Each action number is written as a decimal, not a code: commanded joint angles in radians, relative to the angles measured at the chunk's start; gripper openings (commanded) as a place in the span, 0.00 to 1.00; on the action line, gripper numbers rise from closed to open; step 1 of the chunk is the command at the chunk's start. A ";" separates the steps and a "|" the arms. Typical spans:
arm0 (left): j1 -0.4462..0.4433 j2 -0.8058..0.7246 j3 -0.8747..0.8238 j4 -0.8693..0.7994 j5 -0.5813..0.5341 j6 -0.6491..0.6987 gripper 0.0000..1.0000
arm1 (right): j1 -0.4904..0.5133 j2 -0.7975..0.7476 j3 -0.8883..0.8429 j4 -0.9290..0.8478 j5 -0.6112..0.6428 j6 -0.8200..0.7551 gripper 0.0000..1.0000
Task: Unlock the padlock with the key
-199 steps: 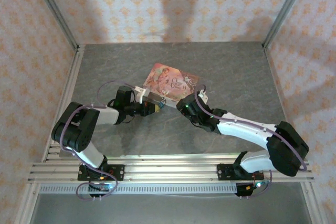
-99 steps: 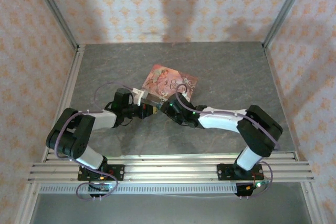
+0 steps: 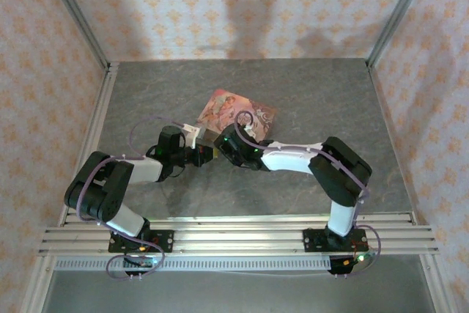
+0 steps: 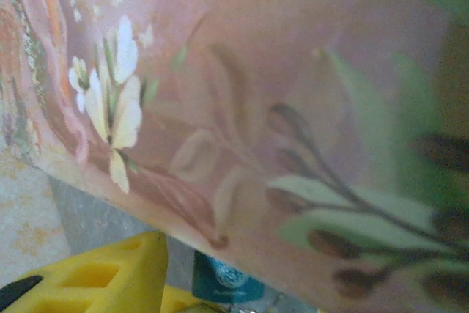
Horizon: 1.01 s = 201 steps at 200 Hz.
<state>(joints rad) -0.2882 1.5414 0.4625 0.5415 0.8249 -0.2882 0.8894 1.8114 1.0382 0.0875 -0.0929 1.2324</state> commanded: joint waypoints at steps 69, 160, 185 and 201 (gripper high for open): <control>-0.029 0.036 -0.002 0.120 -0.030 -0.015 0.00 | 0.007 0.070 0.066 -0.096 0.122 0.039 0.45; -0.046 0.042 0.010 0.117 -0.033 -0.019 0.00 | 0.012 0.092 0.040 -0.066 0.137 0.008 0.03; -0.049 0.028 0.014 0.102 -0.037 -0.017 0.00 | 0.012 0.075 0.018 -0.044 0.137 -0.001 0.00; -0.049 0.015 0.016 0.091 -0.043 -0.015 0.00 | 0.012 0.064 0.005 -0.033 0.136 -0.003 0.00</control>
<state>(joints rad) -0.3210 1.5784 0.4625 0.6147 0.7765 -0.2989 0.8982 1.8767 1.0878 0.0750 0.0383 1.2285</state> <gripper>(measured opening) 0.048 0.166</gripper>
